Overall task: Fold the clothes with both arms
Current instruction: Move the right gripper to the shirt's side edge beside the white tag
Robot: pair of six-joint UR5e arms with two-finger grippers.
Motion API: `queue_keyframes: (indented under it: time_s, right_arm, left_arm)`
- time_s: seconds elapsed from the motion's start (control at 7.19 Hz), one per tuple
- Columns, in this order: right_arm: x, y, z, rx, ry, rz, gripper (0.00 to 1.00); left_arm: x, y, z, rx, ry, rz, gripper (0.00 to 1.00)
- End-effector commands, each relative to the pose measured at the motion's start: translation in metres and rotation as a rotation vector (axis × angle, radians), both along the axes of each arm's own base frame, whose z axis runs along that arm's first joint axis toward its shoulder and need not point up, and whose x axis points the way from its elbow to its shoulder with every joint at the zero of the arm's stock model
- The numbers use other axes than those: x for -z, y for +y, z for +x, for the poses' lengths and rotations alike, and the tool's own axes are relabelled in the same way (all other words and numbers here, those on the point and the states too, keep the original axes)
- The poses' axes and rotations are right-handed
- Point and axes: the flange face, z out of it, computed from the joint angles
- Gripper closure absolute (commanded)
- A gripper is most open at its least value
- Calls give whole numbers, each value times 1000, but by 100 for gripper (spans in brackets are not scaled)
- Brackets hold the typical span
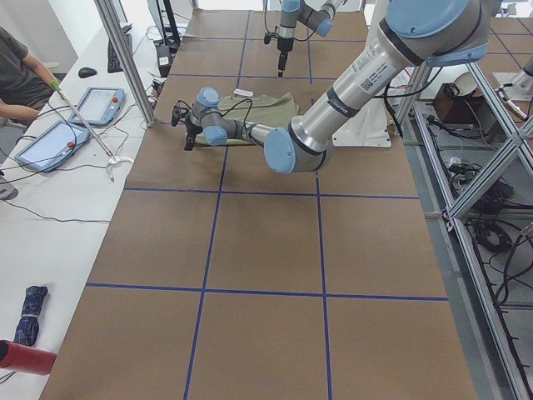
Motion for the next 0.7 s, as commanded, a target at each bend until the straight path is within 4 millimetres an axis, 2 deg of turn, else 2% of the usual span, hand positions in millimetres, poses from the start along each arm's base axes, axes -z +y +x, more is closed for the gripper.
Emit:
queue_keyframes:
  time_s: [0.0, 0.14, 0.28, 0.42, 0.56]
  right_arm:
    - [34, -23, -65, 88, 95, 61, 0]
    - [23, -19, -82, 165, 139, 153, 0]
    - [6, -15, -100, 221, 179, 189, 0]
    - [0, -6, -113, 243, 191, 191, 0]
    - [-4, 1, -121, 256, 202, 194, 0]
  left_arm:
    - [7, 43, -36, -49, 7, -28, 0]
    - [27, 58, -50, -49, -5, -41, 0]
    - [62, 73, -63, -68, -6, -62, 0]
    - [89, 88, -75, -73, -12, -72, 0]
    - [100, 96, -80, -86, -5, -77, 0]
